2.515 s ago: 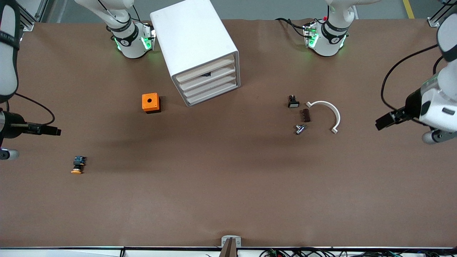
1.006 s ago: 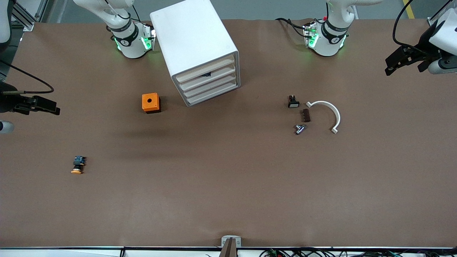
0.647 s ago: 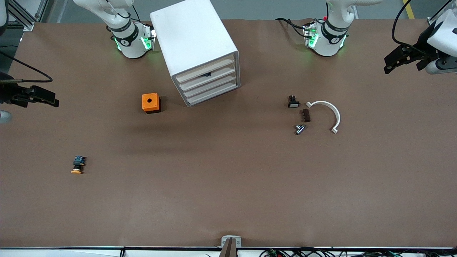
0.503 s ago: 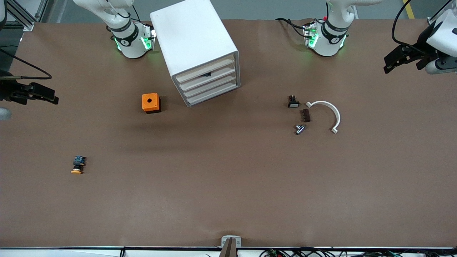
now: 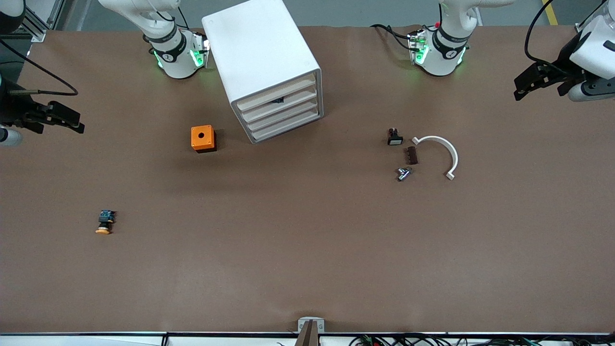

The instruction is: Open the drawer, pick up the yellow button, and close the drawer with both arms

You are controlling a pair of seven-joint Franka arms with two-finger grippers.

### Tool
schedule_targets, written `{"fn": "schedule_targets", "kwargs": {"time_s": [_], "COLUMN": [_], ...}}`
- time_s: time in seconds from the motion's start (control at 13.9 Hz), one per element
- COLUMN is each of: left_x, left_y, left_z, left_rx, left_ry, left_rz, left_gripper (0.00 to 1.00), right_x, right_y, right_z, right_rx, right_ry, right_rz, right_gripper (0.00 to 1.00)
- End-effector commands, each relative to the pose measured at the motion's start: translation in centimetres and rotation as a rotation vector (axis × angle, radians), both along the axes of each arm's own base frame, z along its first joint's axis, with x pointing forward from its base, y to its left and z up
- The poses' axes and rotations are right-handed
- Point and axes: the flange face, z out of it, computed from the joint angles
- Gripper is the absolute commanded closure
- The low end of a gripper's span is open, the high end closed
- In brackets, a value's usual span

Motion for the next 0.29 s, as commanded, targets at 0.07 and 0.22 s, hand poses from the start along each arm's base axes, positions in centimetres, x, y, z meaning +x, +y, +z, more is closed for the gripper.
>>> {"fn": "schedule_targets", "kwargs": {"time_s": [0.07, 0.22], "left_x": [0.6, 1.01], "left_y": [-0.07, -0.25], "left_z": [1.05, 1.27], "left_rx": [-0.014, -0.015], "left_ry": [-0.028, -0.031], "left_rz": [-0.001, -0.001], "left_gripper": [0.0, 0.0], "right_x": [-0.8, -0.97], "right_y": [-0.62, -0.53], "right_z": [0.62, 0.6], "right_rx": [0.003, 0.004], "right_ry": [-0.036, -0.026], "right_rz": [-0.01, -0.008], "right_gripper": [0.0, 0.0]}}
